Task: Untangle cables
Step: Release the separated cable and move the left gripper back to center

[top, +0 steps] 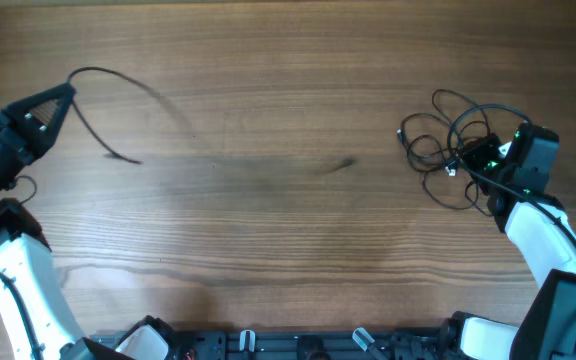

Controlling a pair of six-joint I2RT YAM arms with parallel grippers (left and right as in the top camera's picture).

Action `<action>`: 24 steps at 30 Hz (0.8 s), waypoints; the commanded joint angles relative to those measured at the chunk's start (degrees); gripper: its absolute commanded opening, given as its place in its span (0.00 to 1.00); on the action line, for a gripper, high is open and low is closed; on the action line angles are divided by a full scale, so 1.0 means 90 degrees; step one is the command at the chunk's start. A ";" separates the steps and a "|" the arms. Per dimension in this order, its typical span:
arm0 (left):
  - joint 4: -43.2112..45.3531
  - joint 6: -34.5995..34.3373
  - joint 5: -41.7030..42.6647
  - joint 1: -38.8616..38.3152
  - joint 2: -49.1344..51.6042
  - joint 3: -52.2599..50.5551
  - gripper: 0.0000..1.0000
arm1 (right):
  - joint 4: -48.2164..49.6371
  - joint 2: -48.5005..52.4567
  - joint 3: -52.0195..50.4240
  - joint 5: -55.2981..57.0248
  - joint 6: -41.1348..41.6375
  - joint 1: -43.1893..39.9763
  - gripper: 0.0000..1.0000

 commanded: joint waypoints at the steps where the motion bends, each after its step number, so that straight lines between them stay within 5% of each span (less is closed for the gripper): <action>1: 0.0039 -0.0036 -0.0240 0.0561 -0.0087 0.0073 0.04 | -0.0279 -0.0063 0.0078 0.0410 -0.0340 0.0058 0.05; 7: 0.0036 -0.0036 -0.0372 0.1095 -0.0087 0.0073 0.04 | 0.0306 -0.0085 0.0087 -0.1188 -0.1685 0.0369 0.05; 12: -0.0151 -0.0010 -0.0427 0.1032 -0.0085 0.0073 0.04 | 0.0593 -0.0403 0.0707 -0.1554 -0.1792 0.1379 0.09; 16: -0.1962 0.0690 -0.1299 0.0461 -0.0083 0.0070 0.04 | 0.0279 -0.0347 0.0821 -0.0121 -0.1853 0.2421 0.62; 17: -0.2674 0.0945 -0.1717 0.0226 -0.0078 0.0070 0.04 | 0.0068 -0.0347 0.0821 0.0243 -0.1673 0.2506 0.93; 18: -0.3228 0.1197 -0.2081 0.0007 -0.0073 0.0070 0.04 | -0.0119 -0.0350 0.0821 0.0444 -0.1520 0.2545 1.00; 24: -0.6509 0.3594 -0.5960 -0.1928 -0.0061 0.0070 0.04 | -0.0658 -0.0362 0.0821 0.0525 -0.1447 0.2548 1.00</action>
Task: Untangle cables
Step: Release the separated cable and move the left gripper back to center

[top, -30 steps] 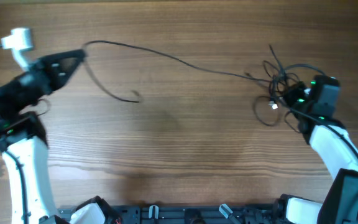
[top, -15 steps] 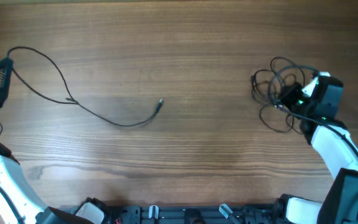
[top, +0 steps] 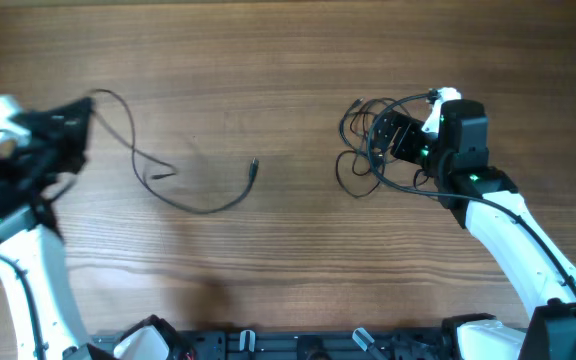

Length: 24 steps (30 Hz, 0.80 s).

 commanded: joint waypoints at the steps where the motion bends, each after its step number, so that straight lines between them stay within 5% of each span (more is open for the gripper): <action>1: -0.1090 0.2227 -0.3247 -0.1358 -0.0039 0.0019 0.04 | -0.0022 -0.0024 0.0015 0.0359 0.0124 0.0010 1.00; 6: -0.2312 0.3087 -0.5894 -0.3453 0.0039 0.0019 0.04 | -0.0041 -0.0022 0.0015 0.0265 0.0138 0.0012 1.00; 11: -0.2601 0.2414 -0.6360 -0.5102 0.0945 0.0019 0.04 | -0.0291 -0.0022 0.0015 0.0168 0.0126 0.0012 1.00; 17: -0.3179 0.2225 -0.6618 -0.5770 0.2599 0.0022 0.04 | -0.0542 -0.0022 0.0015 0.0170 0.0119 0.0012 1.00; 24: -0.3228 0.2858 -0.6373 -0.6288 0.2771 0.0022 0.25 | -0.0639 -0.0022 0.0012 0.0170 0.0119 0.0012 1.00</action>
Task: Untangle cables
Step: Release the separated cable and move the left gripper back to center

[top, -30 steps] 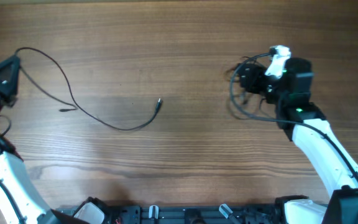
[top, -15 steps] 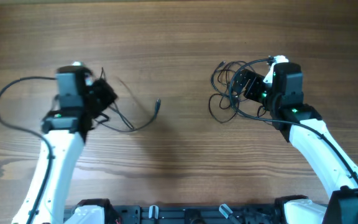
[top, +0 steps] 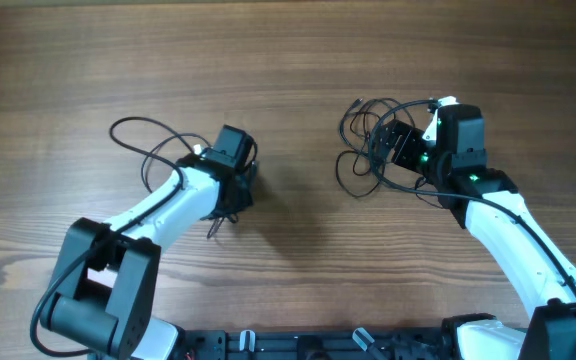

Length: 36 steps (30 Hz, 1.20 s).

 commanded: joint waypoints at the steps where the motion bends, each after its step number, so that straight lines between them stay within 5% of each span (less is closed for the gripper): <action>1: -0.0007 0.0515 0.0019 -0.0301 0.0022 0.0007 0.29 | -0.0015 -0.0022 0.0010 -0.0010 0.0027 0.0012 1.00; 4: -0.0010 0.0529 0.0024 -0.0464 0.0022 0.0007 0.41 | -0.0061 -0.0022 0.0010 -0.0007 0.0027 0.0012 1.00; 11: -0.0007 0.0678 -0.0053 -0.0568 0.0029 0.0005 0.41 | -0.0182 -0.0022 0.0007 -0.0010 0.0027 0.0012 1.00; 17: -0.0466 0.2028 -0.1103 -0.0568 0.0019 0.0294 0.41 | -0.0253 -0.0015 0.0007 -0.0007 0.0024 0.0012 1.00; 22: -0.0270 0.2344 -0.0988 -0.0568 0.0022 0.0418 0.43 | -0.0250 0.0005 0.0007 -0.0007 0.0027 0.0012 1.00; 26: -0.0143 0.3201 0.0063 -0.0568 0.0034 0.0403 0.49 | -0.0294 0.0073 0.0007 -0.0005 0.0024 0.0010 1.00; 36: 0.0486 0.3616 -0.0299 -0.0561 0.0036 -0.0340 0.52 | -0.0367 0.0073 0.0007 -0.0005 0.0022 0.0010 1.00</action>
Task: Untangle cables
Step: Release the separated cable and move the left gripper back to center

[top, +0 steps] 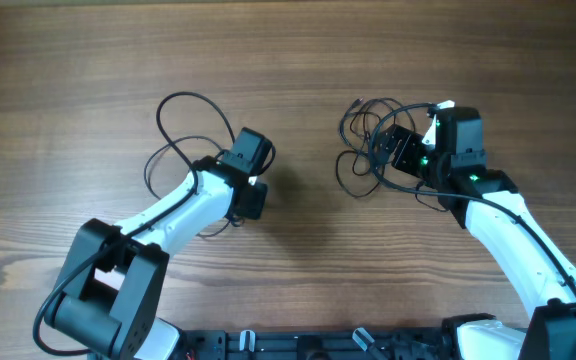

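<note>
A loose black cable [182, 124] lies in loops at centre left, running under and around my left gripper [249, 196]. That gripper points down at the table with the cable at its fingers and looks shut on it. To the right, a tangle of black cables [360, 140] sits bunched on the wood. My right gripper [390, 150] reaches into the tangle from the right and is closed on its strands. A small plug end [356, 102] sticks out at the tangle's top.
The wooden table [298, 60] spans the whole view. The left arm's white link [158, 215] stretches from the front left. The right arm's white link [513, 235] comes from the front right. Black mounts line the front edge [298, 345].
My left gripper has shifted a little to the right and farther back, and the loose cable's loops have moved right with it. The right gripper and the tangle have stayed put.
First the left gripper held one cable at the far left while the right gripper held the tangle at the far right. The right then stood nearer the centre with the tangle. The left gripper and its cable later appeared at centre left, and now sit slightly farther right.
</note>
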Controlling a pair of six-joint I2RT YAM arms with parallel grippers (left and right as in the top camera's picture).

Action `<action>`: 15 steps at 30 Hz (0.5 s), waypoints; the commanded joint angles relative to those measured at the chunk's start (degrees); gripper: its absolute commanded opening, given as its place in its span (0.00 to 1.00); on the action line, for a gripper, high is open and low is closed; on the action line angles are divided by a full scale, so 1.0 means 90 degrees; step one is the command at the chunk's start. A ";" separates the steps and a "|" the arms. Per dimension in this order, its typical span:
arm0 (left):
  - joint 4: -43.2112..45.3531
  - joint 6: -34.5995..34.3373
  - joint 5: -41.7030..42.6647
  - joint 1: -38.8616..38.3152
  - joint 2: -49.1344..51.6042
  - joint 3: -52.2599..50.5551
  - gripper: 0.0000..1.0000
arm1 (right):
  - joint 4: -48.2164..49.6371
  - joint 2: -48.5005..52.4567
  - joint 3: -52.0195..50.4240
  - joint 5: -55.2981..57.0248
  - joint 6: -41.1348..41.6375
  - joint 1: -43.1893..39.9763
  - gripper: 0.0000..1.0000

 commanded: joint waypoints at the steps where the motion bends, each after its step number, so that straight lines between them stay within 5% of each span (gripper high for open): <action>1: 0.0180 0.0648 -0.0410 -0.0022 0.0034 -0.0379 0.52 | -0.0032 0.0073 0.0005 -0.0005 0.0017 0.0012 1.00; 4: 0.0236 0.0748 -0.0338 -0.0012 0.0034 -0.0415 0.47 | -0.0029 0.0073 0.0005 -0.0005 0.0022 0.0012 1.00; 6: 0.0231 0.0748 0.0121 -0.0012 0.0034 -0.0415 0.12 | -0.0029 0.0073 0.0005 -0.0005 0.0022 0.0012 1.00; 7: 0.0228 0.0750 0.0308 -0.0012 0.0034 -0.0415 0.04 | -0.0032 0.0073 0.0005 -0.0005 0.0022 0.0012 1.00; 15: 0.0491 0.0474 0.0245 0.0029 -0.0126 -0.0124 0.04 | -0.0034 0.0073 0.0005 -0.0005 0.0027 0.0010 1.00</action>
